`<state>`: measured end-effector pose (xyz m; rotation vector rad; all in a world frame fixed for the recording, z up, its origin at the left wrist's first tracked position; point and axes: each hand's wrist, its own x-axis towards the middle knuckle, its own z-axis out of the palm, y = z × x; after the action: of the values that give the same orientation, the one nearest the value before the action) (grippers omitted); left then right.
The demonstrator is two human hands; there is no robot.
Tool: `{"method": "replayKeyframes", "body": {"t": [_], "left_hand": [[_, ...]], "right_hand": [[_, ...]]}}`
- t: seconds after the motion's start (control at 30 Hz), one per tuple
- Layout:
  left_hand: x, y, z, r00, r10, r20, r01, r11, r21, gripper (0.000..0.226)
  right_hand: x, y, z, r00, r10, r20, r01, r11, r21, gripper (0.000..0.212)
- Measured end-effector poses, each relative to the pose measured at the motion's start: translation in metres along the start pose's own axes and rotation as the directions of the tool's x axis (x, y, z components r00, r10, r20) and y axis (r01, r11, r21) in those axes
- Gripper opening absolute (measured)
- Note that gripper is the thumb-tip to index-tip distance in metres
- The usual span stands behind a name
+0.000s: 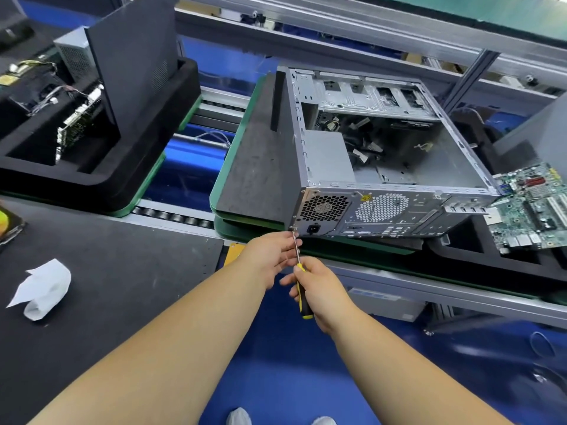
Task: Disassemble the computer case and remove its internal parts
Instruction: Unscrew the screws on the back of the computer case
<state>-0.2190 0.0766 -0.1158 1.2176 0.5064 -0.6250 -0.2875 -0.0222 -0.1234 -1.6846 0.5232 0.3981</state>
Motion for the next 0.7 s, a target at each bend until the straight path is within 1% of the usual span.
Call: {"method": "replayKeyframes", "body": {"t": [0.2,0.47,0.6,0.7], "left_hand": [[0.0039,-0.0029,-0.0022,1.000,0.009,0.011,-0.009,1.000,0.010,0.022],[0.0080,-0.0040,-0.0015,1.000,0.023,0.009,-0.023,1.000,0.014,0.018],[0.0084,-0.0031,-0.0003,1.000,0.024,0.001,-0.024,0.998,0.049,0.019],[0.0073,-0.0015,0.0016,1.000,0.023,-0.002,-0.023,0.998,0.062,0.018]], "right_hand": [[-0.0016,0.0003,-0.0010,1.000,0.012,0.008,-0.012,0.998,0.055,0.022],[-0.0006,-0.0026,-0.0032,1.000,0.013,0.001,-0.013,0.997,0.076,0.022],[0.0008,-0.0008,-0.0019,1.000,0.024,-0.019,-0.022,0.995,0.095,0.020],[0.0042,-0.0021,-0.0011,0.999,0.044,-0.031,-0.042,0.997,0.070,0.017]]}}
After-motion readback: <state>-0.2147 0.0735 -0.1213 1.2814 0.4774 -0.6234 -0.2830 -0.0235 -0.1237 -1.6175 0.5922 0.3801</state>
